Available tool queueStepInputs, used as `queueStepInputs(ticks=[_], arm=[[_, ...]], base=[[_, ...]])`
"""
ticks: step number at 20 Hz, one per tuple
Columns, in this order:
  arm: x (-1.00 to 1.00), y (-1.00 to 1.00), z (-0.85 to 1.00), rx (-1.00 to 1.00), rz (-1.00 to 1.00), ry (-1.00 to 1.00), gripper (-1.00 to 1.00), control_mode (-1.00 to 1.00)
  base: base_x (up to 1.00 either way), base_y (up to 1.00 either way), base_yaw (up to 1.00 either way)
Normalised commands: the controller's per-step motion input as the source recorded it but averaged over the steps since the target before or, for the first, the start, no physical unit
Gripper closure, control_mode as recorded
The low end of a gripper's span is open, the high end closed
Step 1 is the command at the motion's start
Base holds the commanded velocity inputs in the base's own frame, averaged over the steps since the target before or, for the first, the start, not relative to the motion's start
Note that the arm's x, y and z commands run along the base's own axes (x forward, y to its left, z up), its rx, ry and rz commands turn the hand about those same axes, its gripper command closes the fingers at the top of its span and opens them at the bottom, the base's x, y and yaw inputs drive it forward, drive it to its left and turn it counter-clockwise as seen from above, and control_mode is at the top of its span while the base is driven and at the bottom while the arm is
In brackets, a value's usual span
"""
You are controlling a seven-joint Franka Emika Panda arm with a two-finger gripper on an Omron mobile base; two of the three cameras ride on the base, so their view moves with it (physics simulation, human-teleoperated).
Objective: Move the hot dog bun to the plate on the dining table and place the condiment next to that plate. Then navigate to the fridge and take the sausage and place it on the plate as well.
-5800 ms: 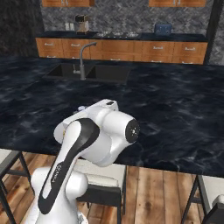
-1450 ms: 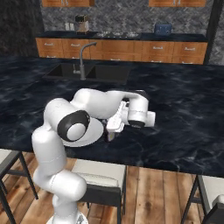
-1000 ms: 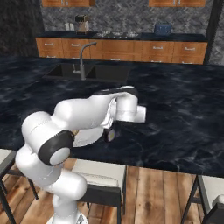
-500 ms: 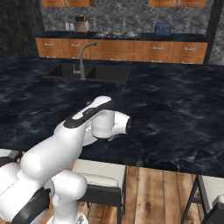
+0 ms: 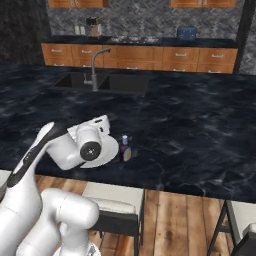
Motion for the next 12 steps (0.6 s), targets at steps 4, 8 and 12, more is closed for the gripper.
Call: queueStepInputs(ticks=[4,8,12], arm=[[-0.15,0.19,0.35,0.01,-0.62,0.28,-1.00,-1.00],[-0.32,0.05,0.40,0.12,-0.48,0.35,-1.00,-1.00],[-0.40,0.00,0.58,0.20,-0.25,0.33,-1.00,-1.00]], base=[[0.00,0.00,0.00],[0.00,0.00,0.00],[0.00,0.00,0.00]])
